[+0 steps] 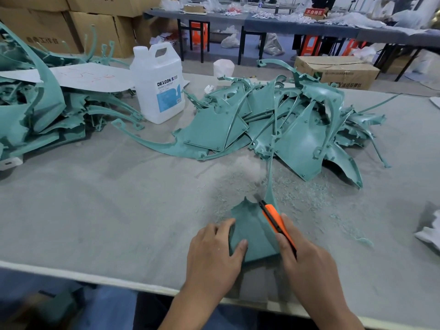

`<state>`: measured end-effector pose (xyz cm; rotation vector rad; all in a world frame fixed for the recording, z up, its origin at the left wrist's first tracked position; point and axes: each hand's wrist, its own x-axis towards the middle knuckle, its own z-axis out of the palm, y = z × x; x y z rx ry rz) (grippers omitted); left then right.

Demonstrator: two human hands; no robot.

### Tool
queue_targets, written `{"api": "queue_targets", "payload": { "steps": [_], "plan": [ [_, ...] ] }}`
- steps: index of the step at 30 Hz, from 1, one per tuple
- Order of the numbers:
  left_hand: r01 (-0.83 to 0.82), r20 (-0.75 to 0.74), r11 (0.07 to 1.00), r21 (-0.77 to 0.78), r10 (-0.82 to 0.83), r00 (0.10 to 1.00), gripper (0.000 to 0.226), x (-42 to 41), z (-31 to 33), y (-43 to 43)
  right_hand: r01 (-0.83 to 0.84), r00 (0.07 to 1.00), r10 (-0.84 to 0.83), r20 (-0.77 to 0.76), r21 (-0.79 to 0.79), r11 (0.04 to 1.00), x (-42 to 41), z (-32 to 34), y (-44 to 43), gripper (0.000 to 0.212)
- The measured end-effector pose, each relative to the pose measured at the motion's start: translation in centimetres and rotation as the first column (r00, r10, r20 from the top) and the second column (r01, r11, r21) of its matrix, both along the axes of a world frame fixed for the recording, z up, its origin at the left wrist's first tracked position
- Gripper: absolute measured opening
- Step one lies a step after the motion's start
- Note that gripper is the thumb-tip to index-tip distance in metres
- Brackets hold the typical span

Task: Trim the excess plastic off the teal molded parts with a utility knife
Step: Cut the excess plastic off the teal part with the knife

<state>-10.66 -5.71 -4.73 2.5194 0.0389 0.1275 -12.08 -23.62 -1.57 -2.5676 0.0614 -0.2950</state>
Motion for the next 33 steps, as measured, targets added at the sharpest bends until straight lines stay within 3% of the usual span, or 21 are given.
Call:
{"api": "queue_targets", "payload": {
  "steps": [4,9,19,22,24,25,28,31,33],
  "plan": [
    [0.009,0.005,1.0,0.012,-0.01,1.0,0.057,0.0,-0.2,0.1,0.013,0.999,-0.014,0.036,0.021,1.0,0.0,1.0,-0.9,0.049],
    [0.012,0.011,0.998,0.06,-0.013,1.0,0.058,0.0,-0.4,0.1,-0.193,0.981,0.193,-0.023,-0.039,0.98,0.3,1.4,-0.2,0.05],
    [0.024,0.001,0.998,0.056,-0.024,1.0,0.058,0.1,0.1,0.1,-0.144,0.989,0.145,0.005,-0.095,0.985,1.7,1.0,-1.9,0.048],
    [-0.005,-0.023,0.987,-0.164,0.001,1.0,0.047,0.5,0.6,0.9,-0.129,0.992,0.129,0.005,-0.022,0.991,1.3,0.5,-2.2,0.048],
    [-0.081,0.026,0.943,-0.324,0.095,0.995,0.02,0.6,0.8,1.8,-0.115,0.993,0.116,0.0,0.057,0.992,0.9,0.1,-2.2,0.048],
    [-0.123,0.055,0.929,-0.348,0.151,0.987,0.025,0.6,0.8,2.3,-0.107,0.994,0.108,-0.01,0.082,0.991,0.8,-0.2,-2.4,0.048],
    [-0.175,0.065,0.972,-0.155,0.187,0.98,0.056,0.1,0.9,3.5,-0.101,0.992,0.108,-0.06,0.112,0.989,0.8,-1.0,-2.7,0.046],
    [-0.134,0.036,0.983,0.125,0.13,0.991,0.057,-0.1,1.6,2.8,-0.107,0.993,0.114,-0.041,0.155,0.982,0.9,-1.5,-2.6,0.046],
    [-0.057,-0.037,0.981,0.184,0.065,0.997,0.057,-0.3,2.1,1.4,-0.089,0.995,0.096,-0.028,0.195,0.977,0.9,-1.8,-2.7,0.049]
  ]
}}
